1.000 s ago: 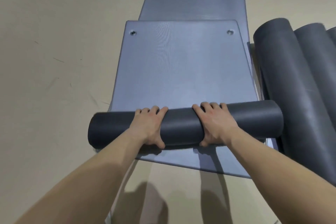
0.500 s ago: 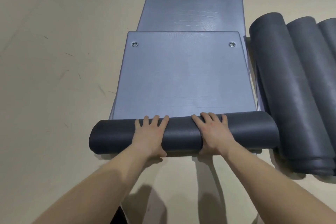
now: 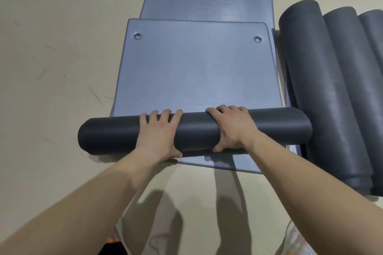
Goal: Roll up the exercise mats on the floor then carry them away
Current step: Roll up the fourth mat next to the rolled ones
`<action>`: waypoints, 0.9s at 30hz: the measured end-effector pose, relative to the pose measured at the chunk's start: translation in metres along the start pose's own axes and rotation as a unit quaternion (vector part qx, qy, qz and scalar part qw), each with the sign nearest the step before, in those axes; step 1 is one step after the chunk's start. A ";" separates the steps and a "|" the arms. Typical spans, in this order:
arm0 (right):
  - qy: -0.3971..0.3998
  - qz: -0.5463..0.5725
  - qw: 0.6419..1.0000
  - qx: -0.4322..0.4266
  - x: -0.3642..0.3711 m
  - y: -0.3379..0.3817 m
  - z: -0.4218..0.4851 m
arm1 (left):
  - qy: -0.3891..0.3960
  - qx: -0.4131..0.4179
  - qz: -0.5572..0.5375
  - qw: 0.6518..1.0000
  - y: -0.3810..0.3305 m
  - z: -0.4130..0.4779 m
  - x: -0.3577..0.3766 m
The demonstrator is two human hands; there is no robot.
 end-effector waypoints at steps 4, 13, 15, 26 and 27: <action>-0.035 -0.029 0.999 0.017 0.000 -0.002 0.004 | -0.043 0.029 -0.012 0.999 0.011 0.014 -0.006; 0.013 -0.012 1.000 -0.001 -0.045 -0.020 0.050 | 0.067 0.049 -0.146 0.986 0.049 0.070 -0.052; 0.043 0.004 0.999 0.001 -0.047 -0.023 0.059 | 0.025 0.011 -0.115 0.993 0.055 0.063 -0.045; 0.109 0.036 0.993 -0.009 -0.002 0.007 -0.001 | 0.127 -0.023 -0.202 0.971 0.033 -0.011 0.001; 0.072 0.024 0.997 -0.005 0.003 0.009 -0.011 | 0.124 -0.022 -0.196 0.973 0.030 -0.014 0.001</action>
Point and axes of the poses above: each hand's wrist, its own z-axis towards the middle knuckle, its own x-axis out of the palm, y = z × x, the point moved 3 cm from there along z, towards the middle knuckle, and after that the axes turned 8 degrees about y, right-handed, at the moved point
